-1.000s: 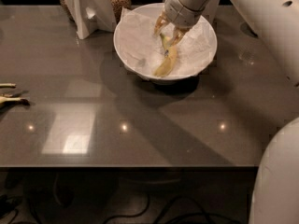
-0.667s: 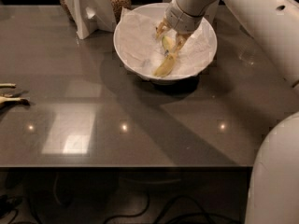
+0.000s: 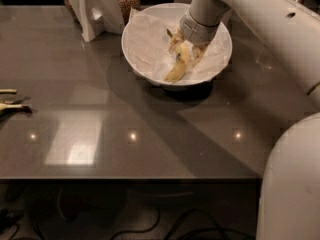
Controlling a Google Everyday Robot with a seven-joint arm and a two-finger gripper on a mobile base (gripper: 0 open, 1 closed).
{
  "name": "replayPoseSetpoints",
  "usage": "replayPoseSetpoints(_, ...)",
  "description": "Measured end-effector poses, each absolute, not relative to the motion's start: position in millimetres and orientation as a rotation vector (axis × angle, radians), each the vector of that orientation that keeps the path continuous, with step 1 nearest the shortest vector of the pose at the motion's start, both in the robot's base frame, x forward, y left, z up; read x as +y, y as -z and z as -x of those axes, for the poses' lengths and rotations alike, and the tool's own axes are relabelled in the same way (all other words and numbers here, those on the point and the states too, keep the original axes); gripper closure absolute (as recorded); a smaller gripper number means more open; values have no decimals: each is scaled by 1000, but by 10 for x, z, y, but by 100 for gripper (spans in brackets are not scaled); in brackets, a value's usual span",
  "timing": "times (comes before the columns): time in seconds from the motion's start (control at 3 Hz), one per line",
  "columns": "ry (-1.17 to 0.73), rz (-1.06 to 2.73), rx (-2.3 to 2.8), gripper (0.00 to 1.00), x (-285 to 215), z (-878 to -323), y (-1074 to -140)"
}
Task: Pick banana from white bowl
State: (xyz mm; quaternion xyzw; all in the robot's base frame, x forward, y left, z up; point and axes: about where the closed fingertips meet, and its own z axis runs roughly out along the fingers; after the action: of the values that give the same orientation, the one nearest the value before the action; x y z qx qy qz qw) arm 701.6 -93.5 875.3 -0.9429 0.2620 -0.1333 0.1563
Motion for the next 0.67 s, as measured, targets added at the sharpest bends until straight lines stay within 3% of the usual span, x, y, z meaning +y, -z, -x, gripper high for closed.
replayPoseSetpoints(0.67, 337, 2717, 769, 51, -957, -7014, -8576)
